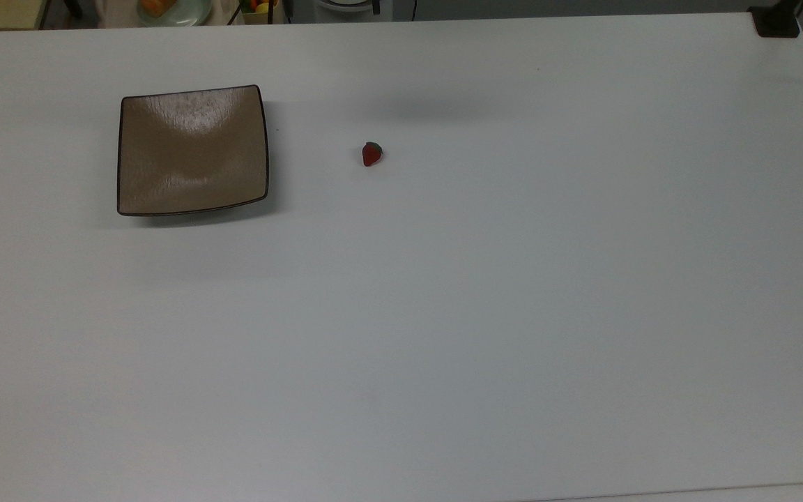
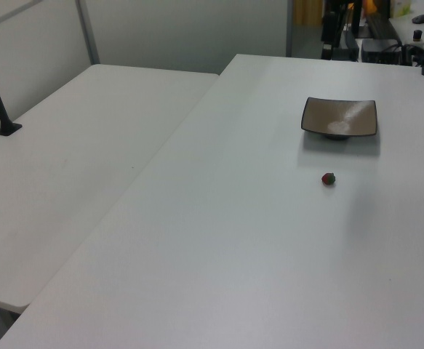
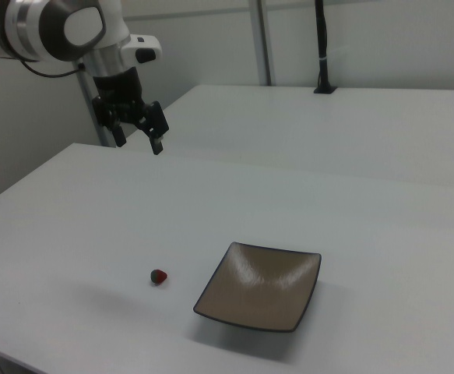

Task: Strawberries on a ceramic plate
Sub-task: 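Move the open gripper over toward the red strawberry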

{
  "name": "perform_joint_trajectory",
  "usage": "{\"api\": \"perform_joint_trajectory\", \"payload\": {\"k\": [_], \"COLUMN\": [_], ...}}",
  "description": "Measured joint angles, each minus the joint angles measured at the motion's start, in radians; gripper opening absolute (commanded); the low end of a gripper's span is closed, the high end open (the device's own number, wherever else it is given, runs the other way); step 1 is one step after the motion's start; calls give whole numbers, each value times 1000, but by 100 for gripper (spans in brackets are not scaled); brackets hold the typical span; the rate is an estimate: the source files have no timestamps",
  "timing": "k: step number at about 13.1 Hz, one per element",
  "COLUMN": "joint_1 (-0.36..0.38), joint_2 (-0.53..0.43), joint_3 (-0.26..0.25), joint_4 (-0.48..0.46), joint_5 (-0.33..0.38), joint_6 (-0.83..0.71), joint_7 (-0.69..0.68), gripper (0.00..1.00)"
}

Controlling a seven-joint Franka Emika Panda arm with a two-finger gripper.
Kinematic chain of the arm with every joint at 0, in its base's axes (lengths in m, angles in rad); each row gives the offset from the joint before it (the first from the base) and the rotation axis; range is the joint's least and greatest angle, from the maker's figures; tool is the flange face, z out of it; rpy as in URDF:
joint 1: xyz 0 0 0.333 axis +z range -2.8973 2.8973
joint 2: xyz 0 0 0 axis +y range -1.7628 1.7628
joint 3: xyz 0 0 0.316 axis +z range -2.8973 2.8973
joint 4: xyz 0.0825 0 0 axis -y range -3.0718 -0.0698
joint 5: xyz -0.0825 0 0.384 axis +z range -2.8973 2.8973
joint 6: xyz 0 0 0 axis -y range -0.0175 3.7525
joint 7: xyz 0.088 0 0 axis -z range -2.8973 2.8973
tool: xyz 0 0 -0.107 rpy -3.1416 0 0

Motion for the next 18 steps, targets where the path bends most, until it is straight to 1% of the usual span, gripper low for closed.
{"api": "perform_joint_trajectory", "payload": {"k": [5, 7, 12, 14, 18], "joint_1": [0, 1, -1, -5, -16], "joint_2": [21, 25, 35, 42, 54], "joint_3": [1, 2, 1, 0, 0], "joint_4": [5, 3, -11, -13, -13], "joint_5": [0, 0, 0, 0, 0], "joint_6": [1, 1, 1, 1, 1], "joint_7": [-3, -67, -403, -441, -453], "gripper": [100, 100, 100, 100, 100]}}
